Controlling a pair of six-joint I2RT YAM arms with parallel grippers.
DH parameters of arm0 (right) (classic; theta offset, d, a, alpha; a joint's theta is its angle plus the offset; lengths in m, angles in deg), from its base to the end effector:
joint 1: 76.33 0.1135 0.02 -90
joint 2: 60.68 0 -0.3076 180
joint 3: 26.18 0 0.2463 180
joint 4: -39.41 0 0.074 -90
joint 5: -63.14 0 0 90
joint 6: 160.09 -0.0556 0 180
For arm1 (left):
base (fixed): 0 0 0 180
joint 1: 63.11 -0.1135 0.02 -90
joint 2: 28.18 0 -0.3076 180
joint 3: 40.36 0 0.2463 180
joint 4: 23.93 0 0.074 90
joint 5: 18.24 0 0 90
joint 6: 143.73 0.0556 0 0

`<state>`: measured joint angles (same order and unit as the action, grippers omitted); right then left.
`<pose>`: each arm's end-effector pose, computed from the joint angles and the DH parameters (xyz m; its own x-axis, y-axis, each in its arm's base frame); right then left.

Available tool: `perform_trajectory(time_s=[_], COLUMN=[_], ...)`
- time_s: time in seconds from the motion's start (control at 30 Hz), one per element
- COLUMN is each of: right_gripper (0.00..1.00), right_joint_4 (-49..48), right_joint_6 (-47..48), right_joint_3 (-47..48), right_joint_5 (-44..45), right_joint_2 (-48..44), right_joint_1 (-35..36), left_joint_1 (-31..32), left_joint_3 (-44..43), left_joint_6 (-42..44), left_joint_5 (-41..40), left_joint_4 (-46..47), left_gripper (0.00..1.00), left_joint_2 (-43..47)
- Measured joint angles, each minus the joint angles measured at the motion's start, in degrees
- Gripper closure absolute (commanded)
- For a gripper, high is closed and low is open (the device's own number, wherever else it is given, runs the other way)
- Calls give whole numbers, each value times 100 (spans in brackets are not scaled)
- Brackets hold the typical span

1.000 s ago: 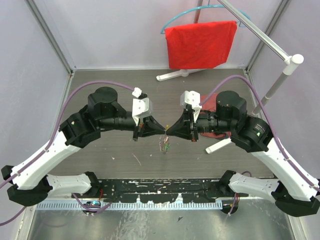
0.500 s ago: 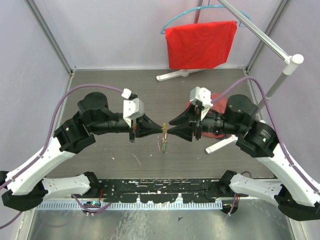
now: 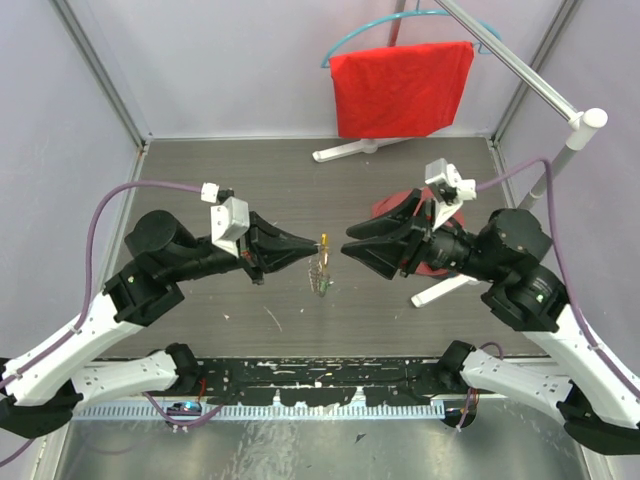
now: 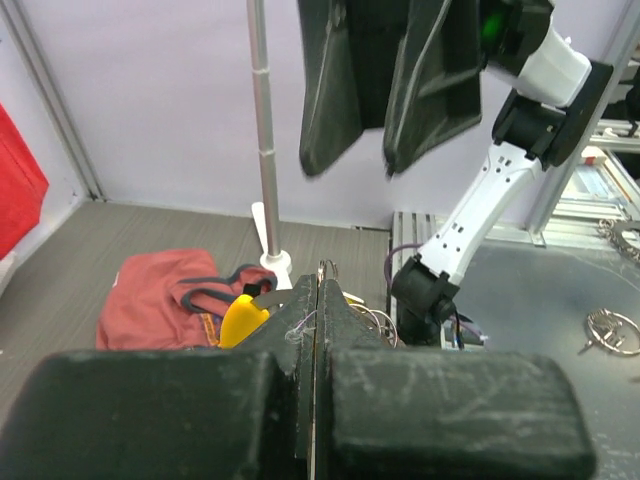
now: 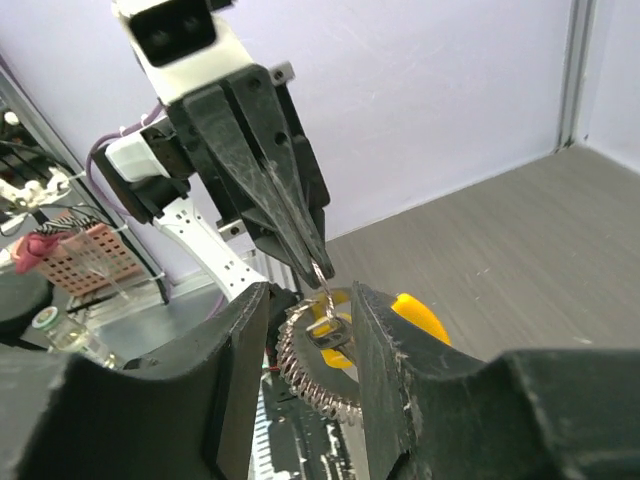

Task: Put the keys on the keyring

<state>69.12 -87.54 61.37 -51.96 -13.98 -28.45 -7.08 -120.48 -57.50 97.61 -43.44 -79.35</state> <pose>0.0612 0.1029 0.5225 -0.1615 0.2263 -0.9606 -0.9459 0.2419 0.2160 0.0721 -0.1504 0.4927 0.0266 -0.1453 -0.9890 0.9906 0.1369 0.0065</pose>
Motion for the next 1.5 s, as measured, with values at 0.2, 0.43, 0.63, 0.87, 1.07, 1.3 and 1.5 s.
perform_trajectory(time_s=[0.2,0.43,0.63,0.87,1.07,1.3,1.5], right_gripper=[54,57,68,88,99,99,99], right_joint_4=[-302,-385,-485,-538,-601,-623,-566], right_joint_6=[-570,-763,-841,-903,-970,-997,-1021], right_joint_3=[-343,-415,-415,-415,-415,-415,-415], right_joint_5=[-39,-50,-122,-258,-328,-313,-214], right_joint_2=[216,328,306,306,304,304,306], right_joint_1=[0,0,0,0,0,0,0], left_joint_1=[0,0,0,0,0,0,0], left_joint_3=[57,57,57,57,57,57,72], left_joint_6=[-151,-236,-251,-251,-251,-251,-251], left_joint_5=[-118,-125,-125,-125,-131,-133,-136], left_joint_4=[431,597,640,640,643,647,737], left_gripper=[100,100,100,100,100,100,100], left_joint_2=[52,68,68,68,68,68,68])
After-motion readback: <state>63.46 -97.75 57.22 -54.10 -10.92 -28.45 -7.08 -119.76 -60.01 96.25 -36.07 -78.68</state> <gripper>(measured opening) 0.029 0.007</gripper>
